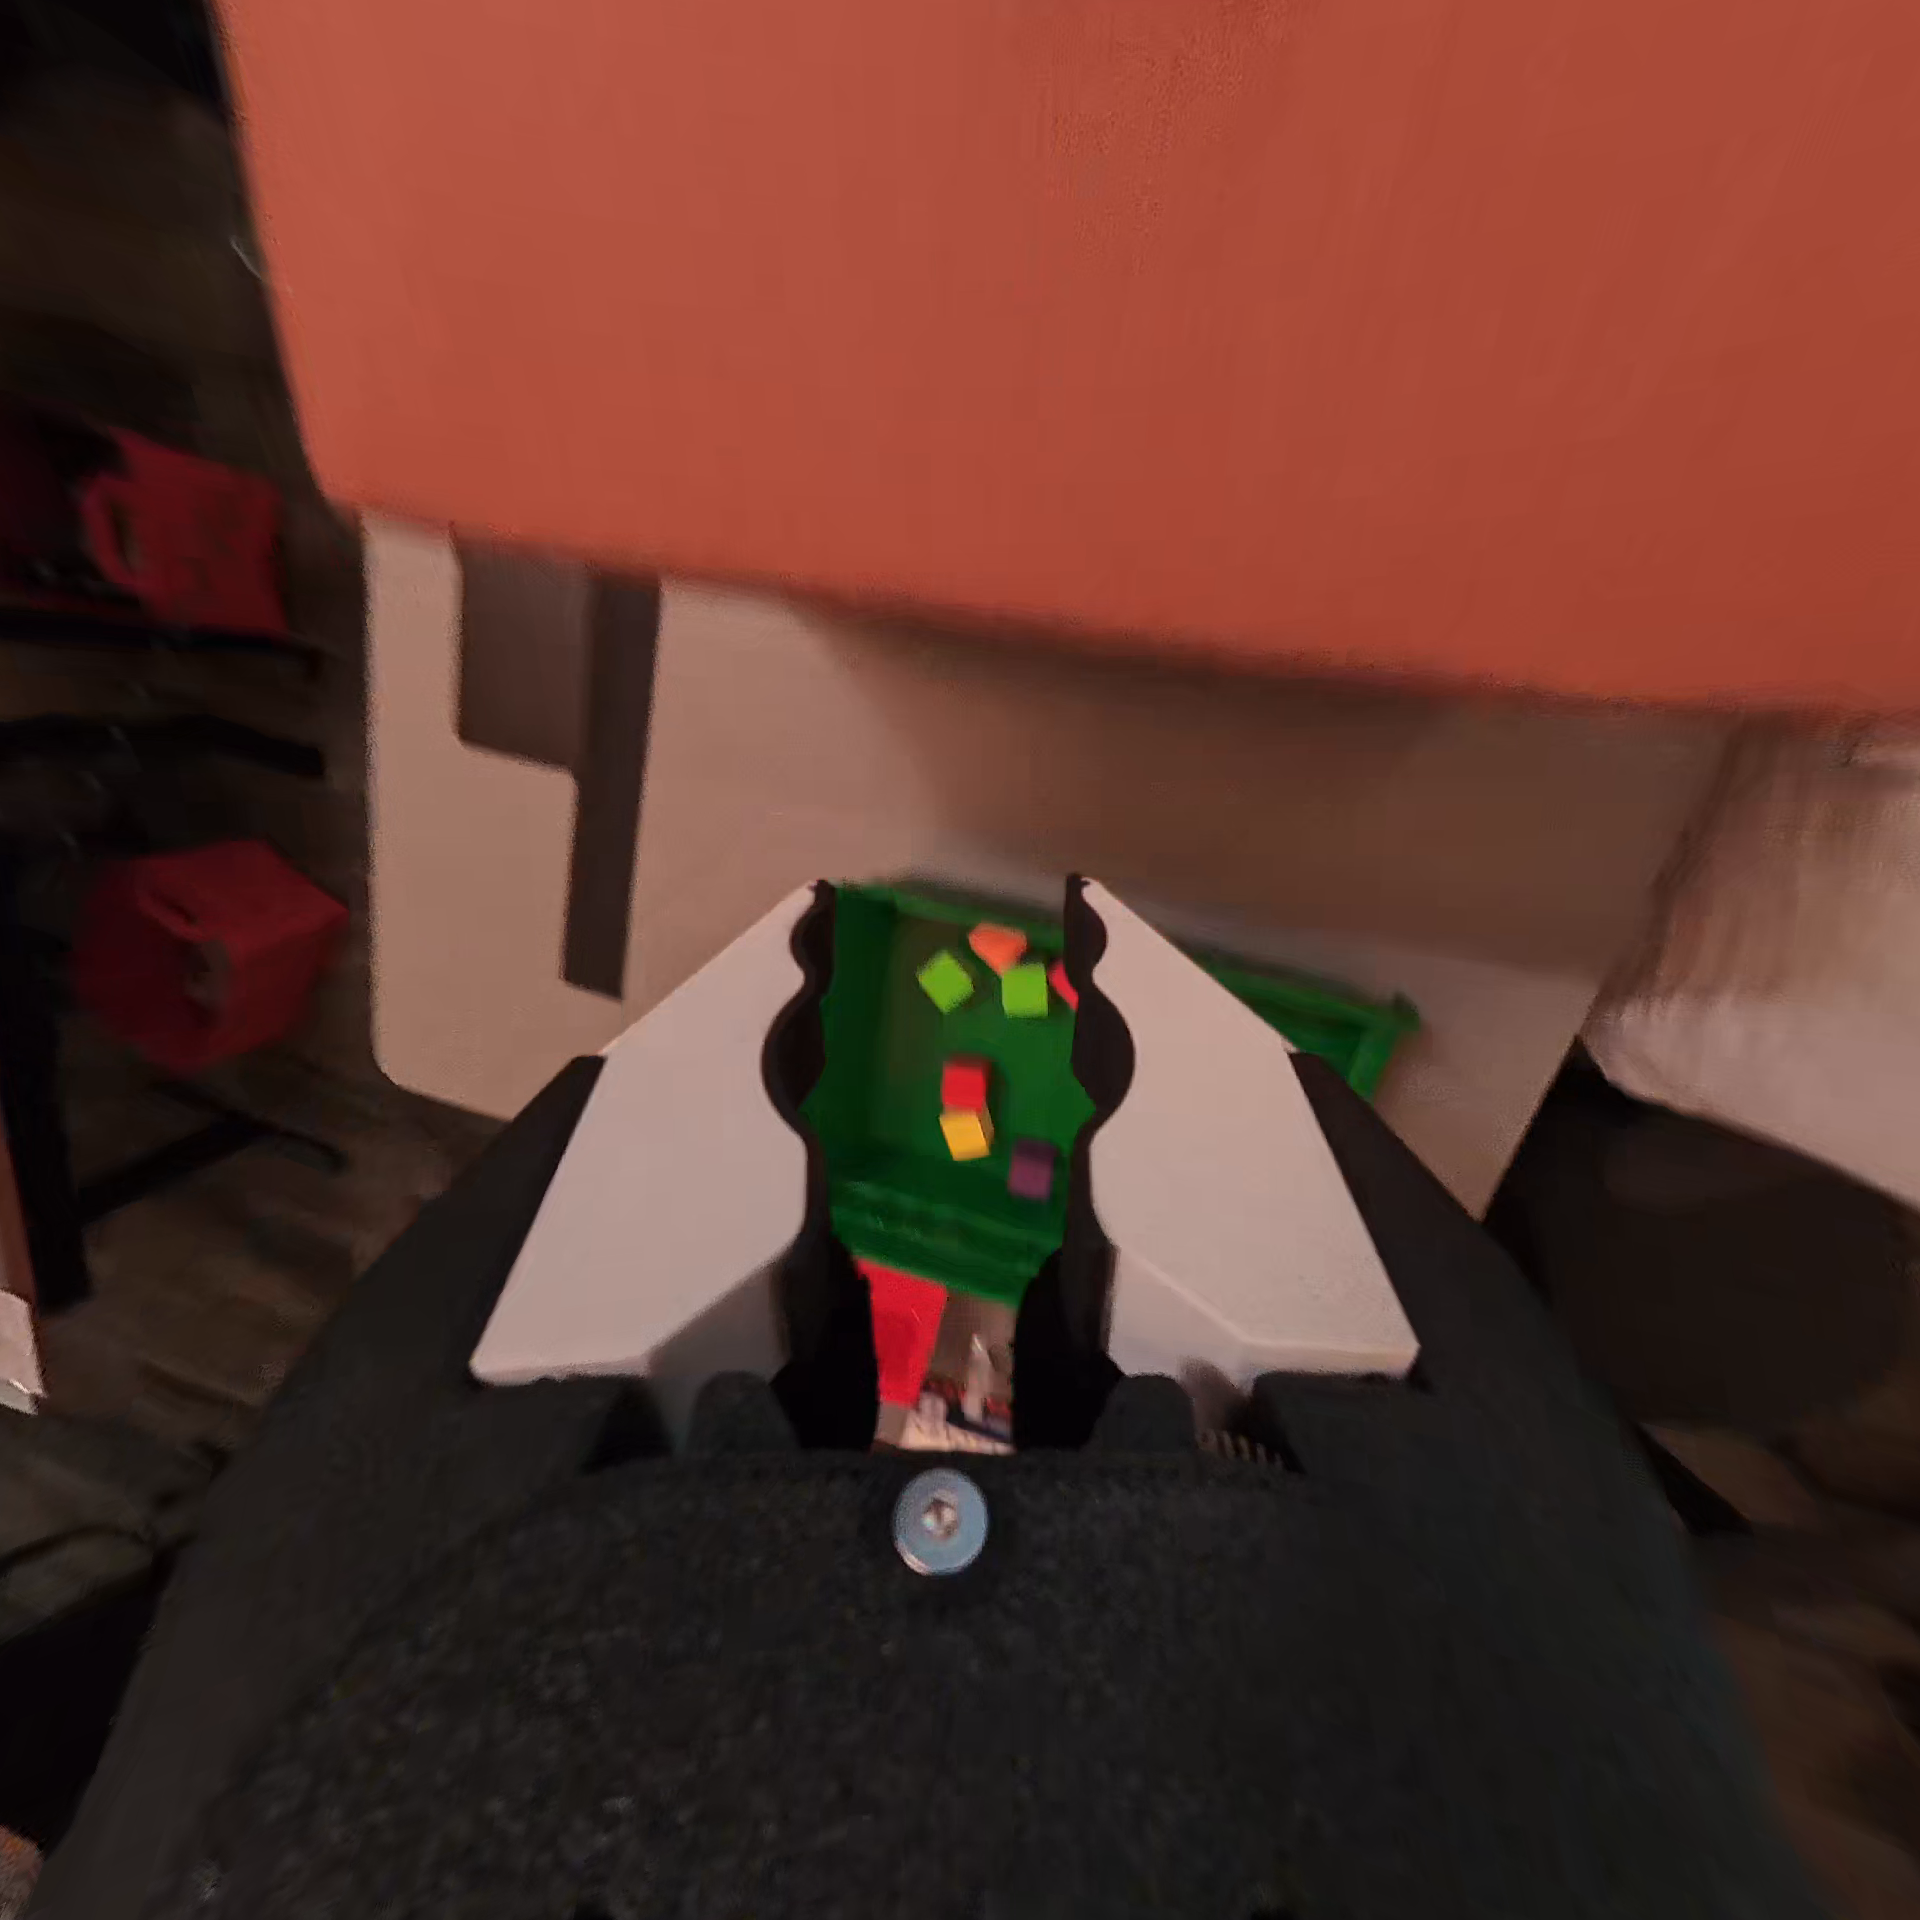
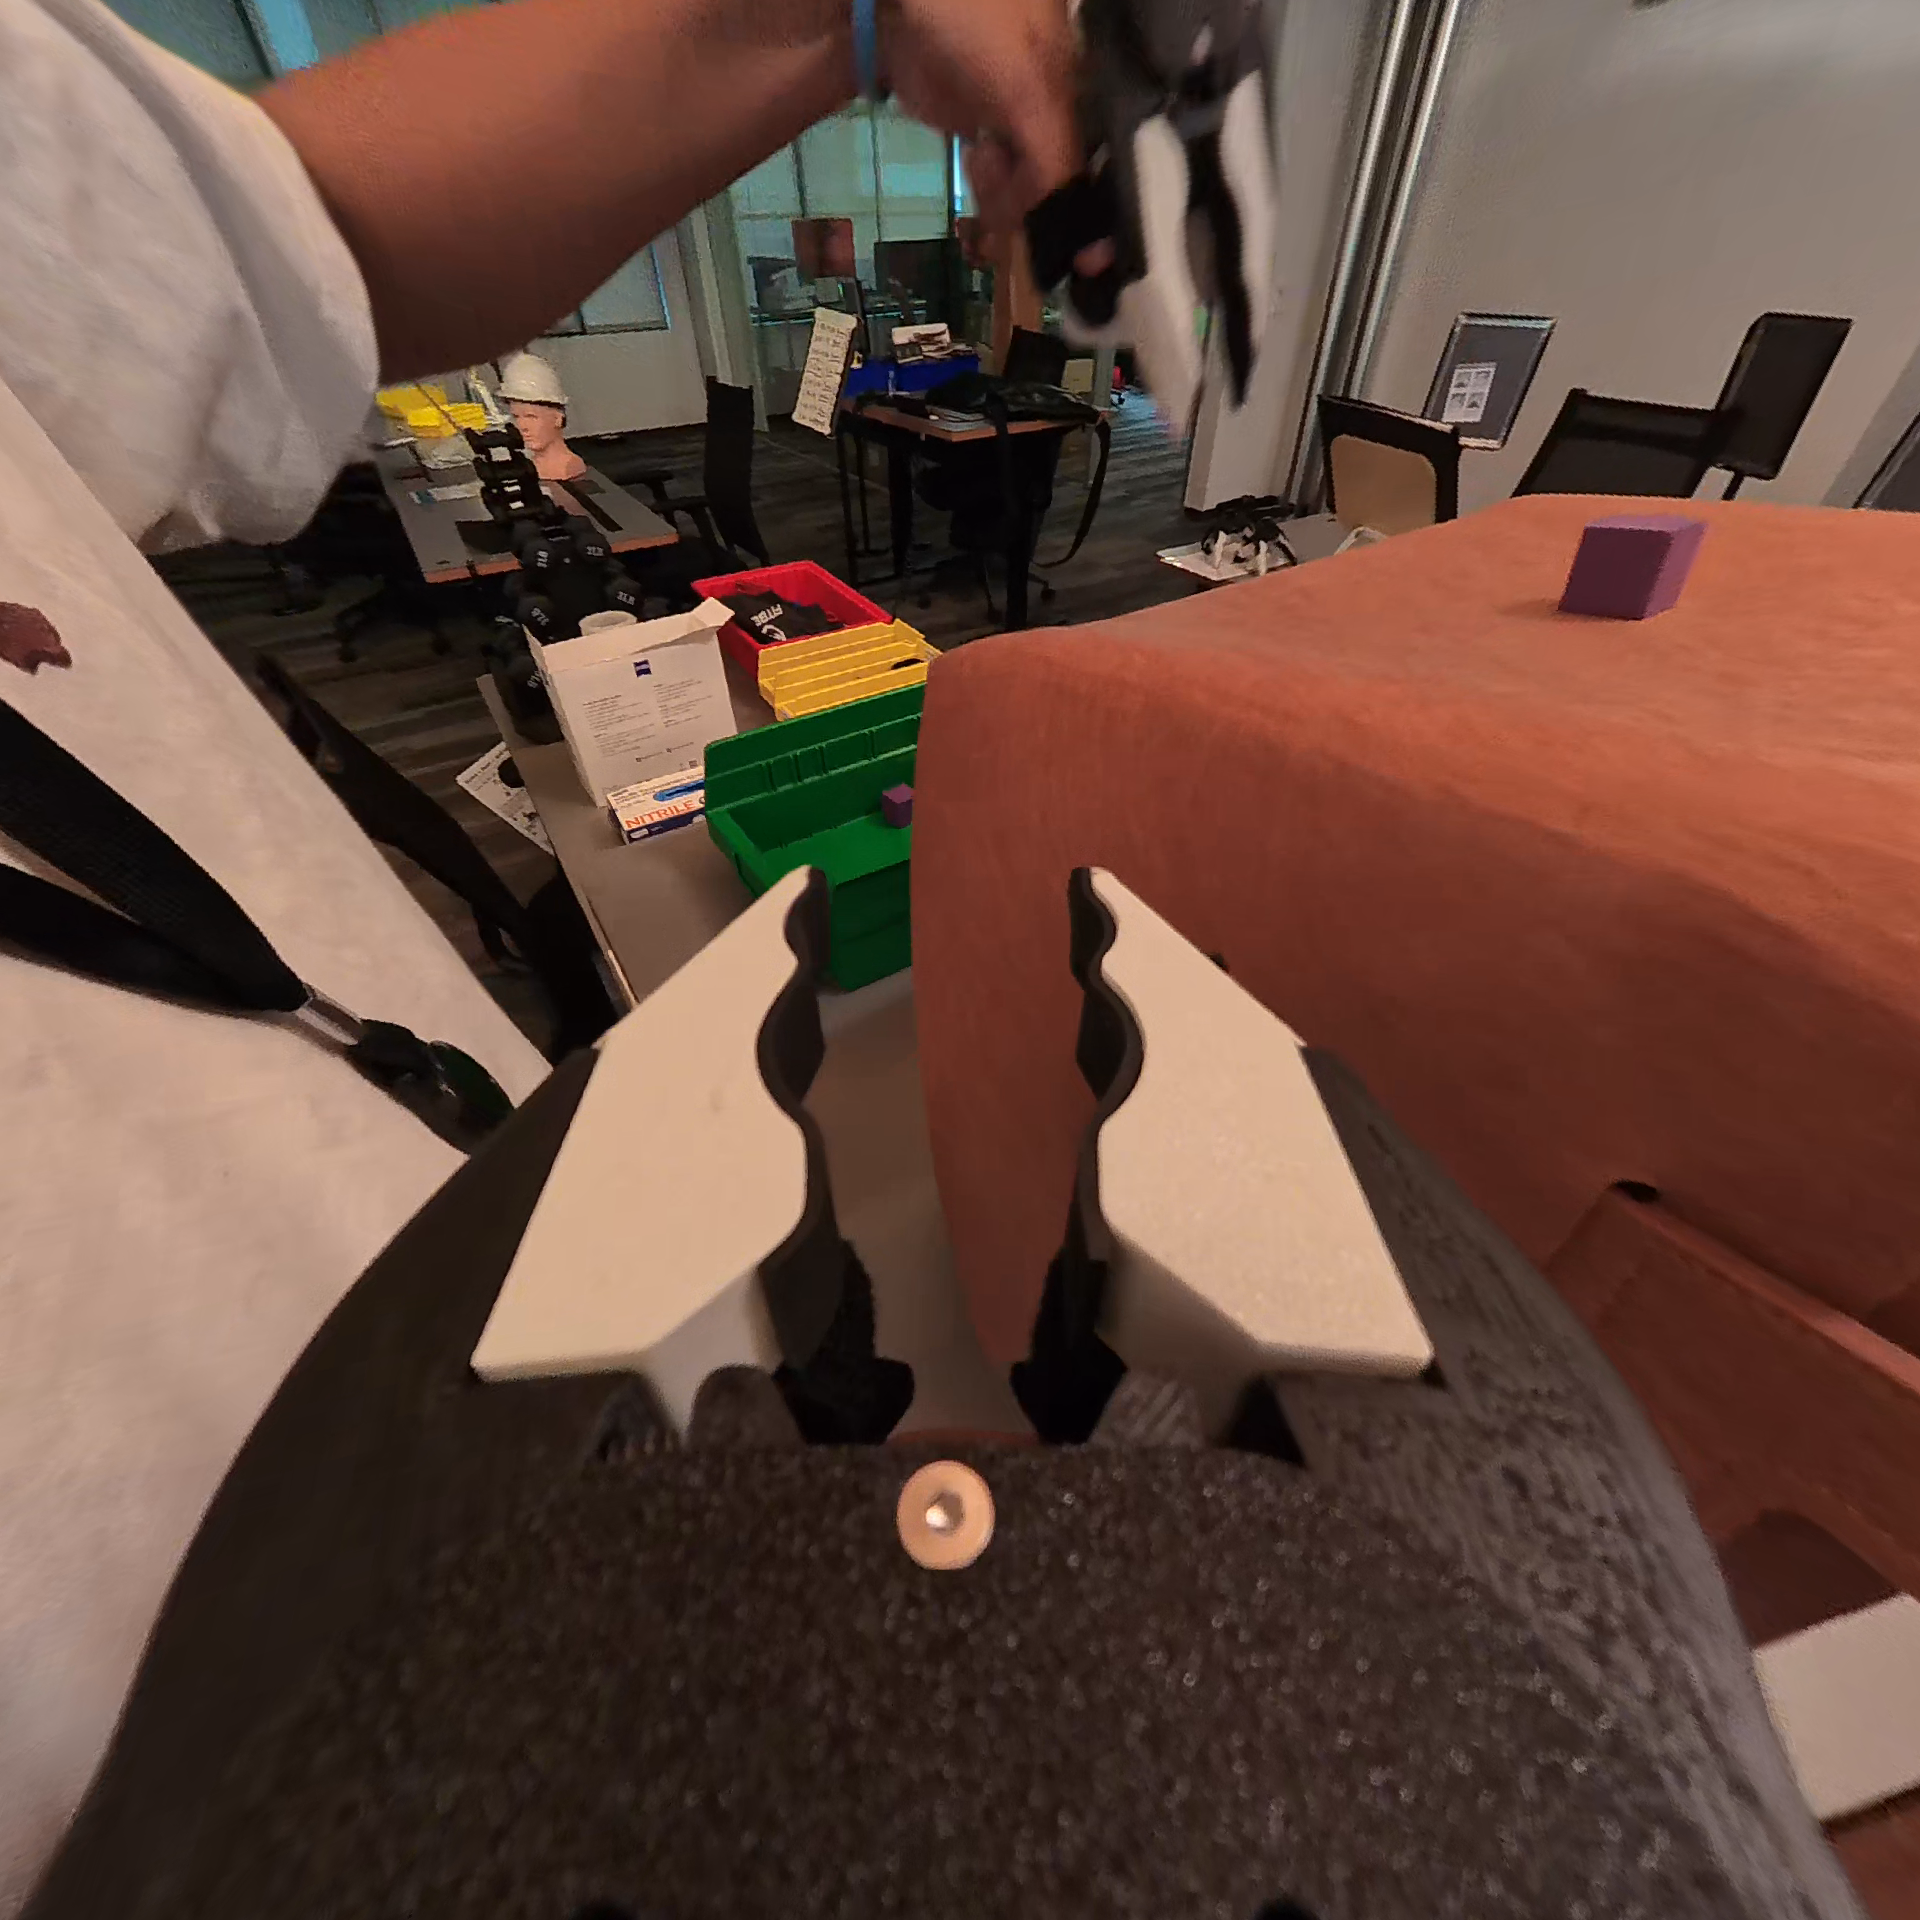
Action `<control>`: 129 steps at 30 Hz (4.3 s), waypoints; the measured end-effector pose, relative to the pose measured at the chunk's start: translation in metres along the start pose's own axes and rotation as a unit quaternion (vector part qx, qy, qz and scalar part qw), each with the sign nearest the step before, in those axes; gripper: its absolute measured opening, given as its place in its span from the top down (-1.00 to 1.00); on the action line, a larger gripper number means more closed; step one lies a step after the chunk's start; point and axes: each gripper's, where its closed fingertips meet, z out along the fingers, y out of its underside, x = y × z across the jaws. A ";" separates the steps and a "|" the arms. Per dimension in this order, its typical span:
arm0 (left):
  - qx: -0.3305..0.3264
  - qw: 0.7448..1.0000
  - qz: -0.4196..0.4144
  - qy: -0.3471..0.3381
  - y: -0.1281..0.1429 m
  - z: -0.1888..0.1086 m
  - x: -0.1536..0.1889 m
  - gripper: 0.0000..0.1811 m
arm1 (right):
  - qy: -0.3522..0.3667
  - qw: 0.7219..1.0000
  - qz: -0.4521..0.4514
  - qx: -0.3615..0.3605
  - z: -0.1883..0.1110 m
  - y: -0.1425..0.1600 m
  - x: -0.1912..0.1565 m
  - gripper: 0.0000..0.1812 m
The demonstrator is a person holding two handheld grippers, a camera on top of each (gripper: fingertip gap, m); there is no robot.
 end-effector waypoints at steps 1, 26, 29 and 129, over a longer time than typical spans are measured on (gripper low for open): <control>-0.021 1.000 -0.011 0.007 0.030 0.012 0.000 0.50 | -0.004 1.000 0.001 0.002 0.003 -0.001 -0.001 0.50; -0.168 0.985 -0.021 0.035 0.262 0.223 -0.002 0.69 | -0.024 0.999 -0.026 -0.013 0.030 -0.015 -0.022 0.48; 0.036 0.981 -0.158 0.103 0.199 0.166 0.014 0.69 | -0.015 0.997 -0.076 -0.003 0.043 -0.028 -0.020 0.44; 0.063 0.837 -0.521 -0.154 0.278 0.134 0.132 0.44 | -0.150 0.972 -0.105 -0.148 0.036 -0.134 0.119 0.42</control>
